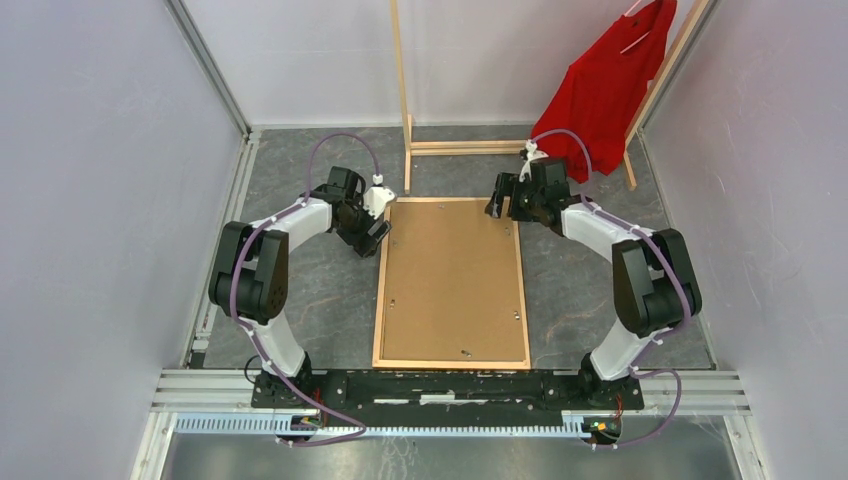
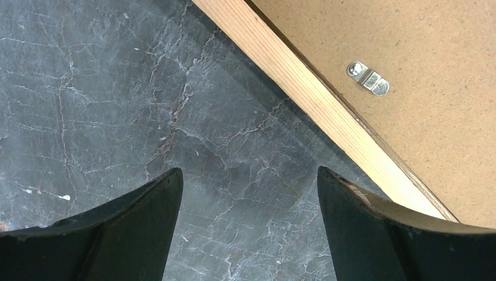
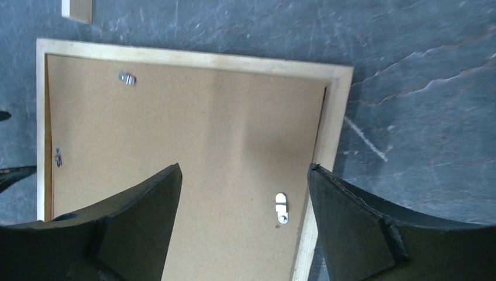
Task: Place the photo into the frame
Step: Place the photo frame item in the photo frame, then adjust the photo frame item on the photo frame.
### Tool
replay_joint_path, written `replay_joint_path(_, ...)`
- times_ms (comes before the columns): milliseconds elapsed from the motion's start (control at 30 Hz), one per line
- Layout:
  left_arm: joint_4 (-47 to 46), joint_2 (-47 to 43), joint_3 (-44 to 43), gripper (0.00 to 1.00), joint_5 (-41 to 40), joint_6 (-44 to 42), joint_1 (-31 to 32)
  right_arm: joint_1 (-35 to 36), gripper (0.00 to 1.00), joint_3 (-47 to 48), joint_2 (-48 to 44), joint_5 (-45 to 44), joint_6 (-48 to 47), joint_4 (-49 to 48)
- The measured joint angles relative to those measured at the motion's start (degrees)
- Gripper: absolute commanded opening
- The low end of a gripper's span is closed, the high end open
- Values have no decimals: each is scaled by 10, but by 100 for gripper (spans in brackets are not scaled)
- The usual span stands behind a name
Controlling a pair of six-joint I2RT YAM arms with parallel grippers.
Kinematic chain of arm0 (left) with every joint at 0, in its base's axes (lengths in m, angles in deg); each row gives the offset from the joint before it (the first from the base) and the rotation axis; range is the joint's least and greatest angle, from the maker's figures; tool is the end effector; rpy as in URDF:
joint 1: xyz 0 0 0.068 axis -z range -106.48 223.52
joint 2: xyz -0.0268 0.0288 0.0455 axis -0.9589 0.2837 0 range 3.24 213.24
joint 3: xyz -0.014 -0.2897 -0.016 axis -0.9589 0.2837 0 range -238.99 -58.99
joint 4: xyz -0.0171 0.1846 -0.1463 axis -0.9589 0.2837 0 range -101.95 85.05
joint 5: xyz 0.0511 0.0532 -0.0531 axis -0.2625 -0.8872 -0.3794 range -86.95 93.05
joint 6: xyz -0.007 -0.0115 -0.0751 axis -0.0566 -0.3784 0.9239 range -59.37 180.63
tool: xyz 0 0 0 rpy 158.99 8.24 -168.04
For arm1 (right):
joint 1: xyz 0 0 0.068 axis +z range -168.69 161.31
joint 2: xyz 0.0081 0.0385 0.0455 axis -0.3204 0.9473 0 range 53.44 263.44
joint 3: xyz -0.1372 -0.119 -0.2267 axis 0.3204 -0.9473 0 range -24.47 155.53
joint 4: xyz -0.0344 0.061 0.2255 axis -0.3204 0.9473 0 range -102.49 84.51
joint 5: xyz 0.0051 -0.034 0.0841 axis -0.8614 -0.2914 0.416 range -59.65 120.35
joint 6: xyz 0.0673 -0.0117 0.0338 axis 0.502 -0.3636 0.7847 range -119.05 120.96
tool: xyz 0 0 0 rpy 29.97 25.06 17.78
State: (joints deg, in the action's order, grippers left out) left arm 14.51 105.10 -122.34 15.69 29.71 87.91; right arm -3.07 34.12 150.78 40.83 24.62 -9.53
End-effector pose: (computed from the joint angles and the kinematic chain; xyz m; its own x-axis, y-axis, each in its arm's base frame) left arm 0.3294 -0.0991 0.1768 -0.5822 0.6670 -0.4649 0.7359 0.6754 0.0472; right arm 0.3493 0.1099 0.2124 -0.7457 0.2015 -0.6351 -0.1049 0.9058 0.4105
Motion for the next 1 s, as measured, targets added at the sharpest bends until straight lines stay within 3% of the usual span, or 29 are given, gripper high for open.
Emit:
replay_joint_path(333,0,0,10,90,0,0,0,-13,85,88,47,-19,-11,19)
replay_joint_path(1000,0,0,13,89,0,0,0,-12,78,100,100,19,-2,14)
